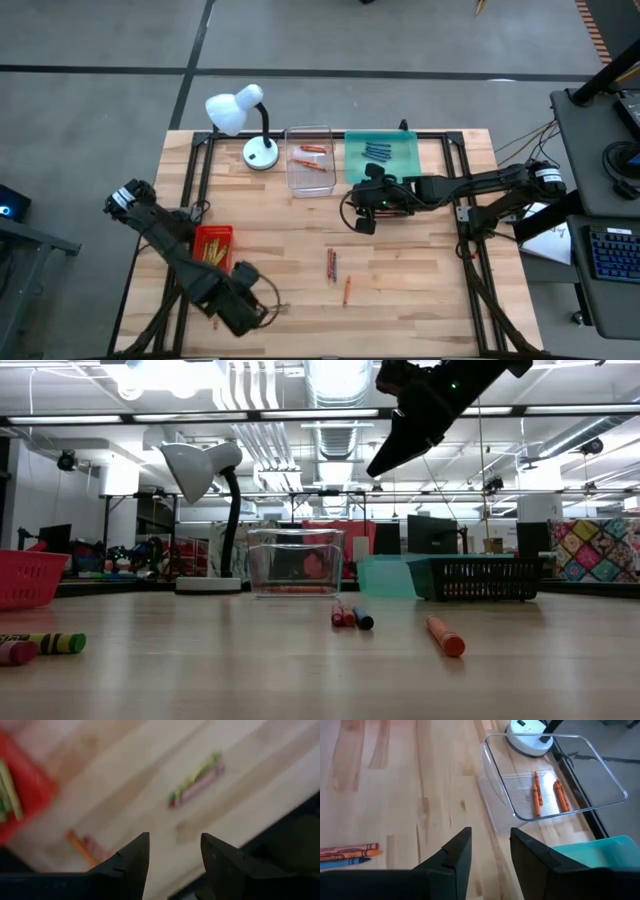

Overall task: Sort crayons
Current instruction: Put the orange crayon into the transparent bin

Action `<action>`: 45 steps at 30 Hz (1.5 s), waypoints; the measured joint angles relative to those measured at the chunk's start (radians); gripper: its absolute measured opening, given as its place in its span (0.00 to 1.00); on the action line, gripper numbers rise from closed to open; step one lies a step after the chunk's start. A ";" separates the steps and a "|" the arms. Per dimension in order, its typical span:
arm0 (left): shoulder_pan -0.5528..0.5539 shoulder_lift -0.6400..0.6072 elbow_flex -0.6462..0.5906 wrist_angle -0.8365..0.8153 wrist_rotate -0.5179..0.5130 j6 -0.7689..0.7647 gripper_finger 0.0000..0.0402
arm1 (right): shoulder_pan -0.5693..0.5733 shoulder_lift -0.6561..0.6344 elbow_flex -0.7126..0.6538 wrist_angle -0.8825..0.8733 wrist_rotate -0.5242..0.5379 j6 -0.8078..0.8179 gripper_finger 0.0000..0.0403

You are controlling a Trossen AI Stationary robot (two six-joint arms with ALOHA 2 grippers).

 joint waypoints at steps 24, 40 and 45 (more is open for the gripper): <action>-0.183 0.143 -0.070 -0.156 0.206 -0.300 0.39 | 0.078 0.001 -0.003 0.036 -0.006 0.047 0.30; -0.226 0.108 -0.320 0.118 0.215 -0.390 0.27 | 0.098 0.001 -0.007 0.034 -0.006 0.071 0.31; -0.229 0.108 -0.333 0.125 0.213 -0.406 0.25 | 0.100 0.002 -0.012 0.035 -0.006 0.072 0.29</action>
